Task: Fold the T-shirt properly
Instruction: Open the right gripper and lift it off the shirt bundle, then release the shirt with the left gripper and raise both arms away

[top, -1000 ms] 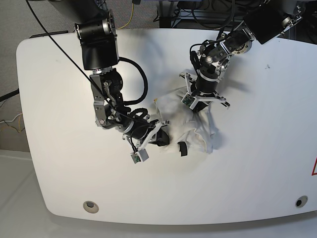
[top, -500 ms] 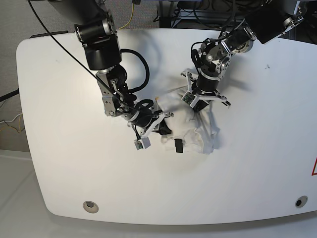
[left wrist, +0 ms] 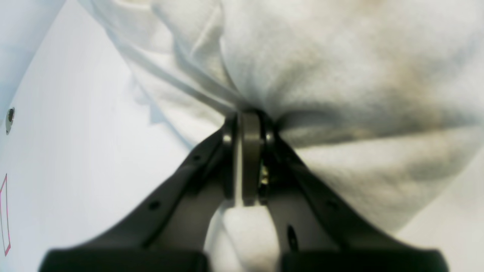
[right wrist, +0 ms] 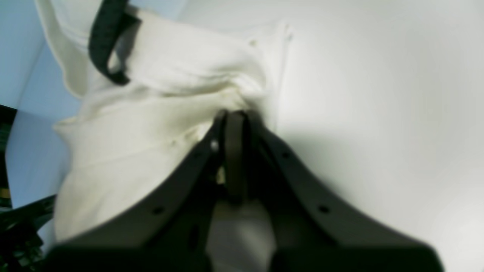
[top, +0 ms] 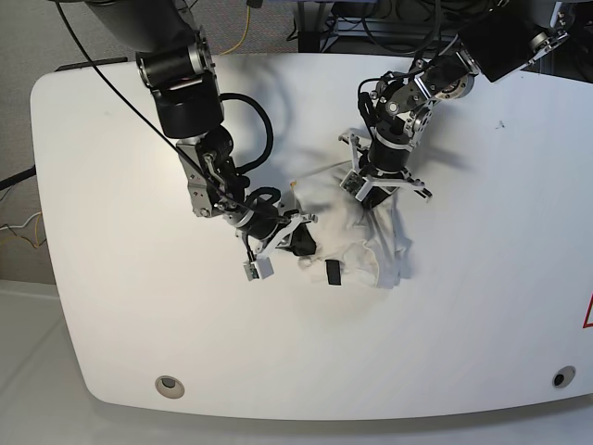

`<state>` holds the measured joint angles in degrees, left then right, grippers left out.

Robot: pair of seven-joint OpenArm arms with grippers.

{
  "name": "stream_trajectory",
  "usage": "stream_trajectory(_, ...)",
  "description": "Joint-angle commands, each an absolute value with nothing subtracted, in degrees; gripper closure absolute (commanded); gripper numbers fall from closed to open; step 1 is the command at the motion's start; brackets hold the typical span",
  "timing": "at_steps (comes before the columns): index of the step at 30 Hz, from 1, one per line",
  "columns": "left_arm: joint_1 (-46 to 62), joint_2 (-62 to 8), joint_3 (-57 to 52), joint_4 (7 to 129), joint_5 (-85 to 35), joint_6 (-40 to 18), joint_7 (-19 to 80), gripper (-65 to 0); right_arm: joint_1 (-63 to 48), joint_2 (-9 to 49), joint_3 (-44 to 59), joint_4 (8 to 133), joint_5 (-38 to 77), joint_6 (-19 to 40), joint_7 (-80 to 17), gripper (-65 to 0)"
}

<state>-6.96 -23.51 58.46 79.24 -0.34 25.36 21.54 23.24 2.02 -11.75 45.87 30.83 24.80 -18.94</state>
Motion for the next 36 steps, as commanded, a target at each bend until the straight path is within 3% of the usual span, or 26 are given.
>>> stream_trajectory(1,-3.91,-25.36,59.56,76.44,-9.89,20.09,37.76,-2.5,25.36,3.12,-11.56,46.46,30.55,23.6,-18.59,0.0)
stream_trajectory(7,-4.0,-26.95,58.68,78.55,-9.98,20.26,37.58,-2.5,27.21,3.74,-11.47,46.55,30.81,23.6,-21.76,0.0)
stream_trajectory(21,-2.95,-27.47,42.59,86.9,-9.98,20.09,37.76,-2.5,27.03,3.74,-11.38,55.43,30.81,23.6,-27.91,0.0)
stream_trajectory(36,-4.88,-23.6,39.69,89.71,-9.98,20.0,40.13,-2.5,26.59,4.53,-11.12,61.23,30.81,23.6,-32.22,0.0)
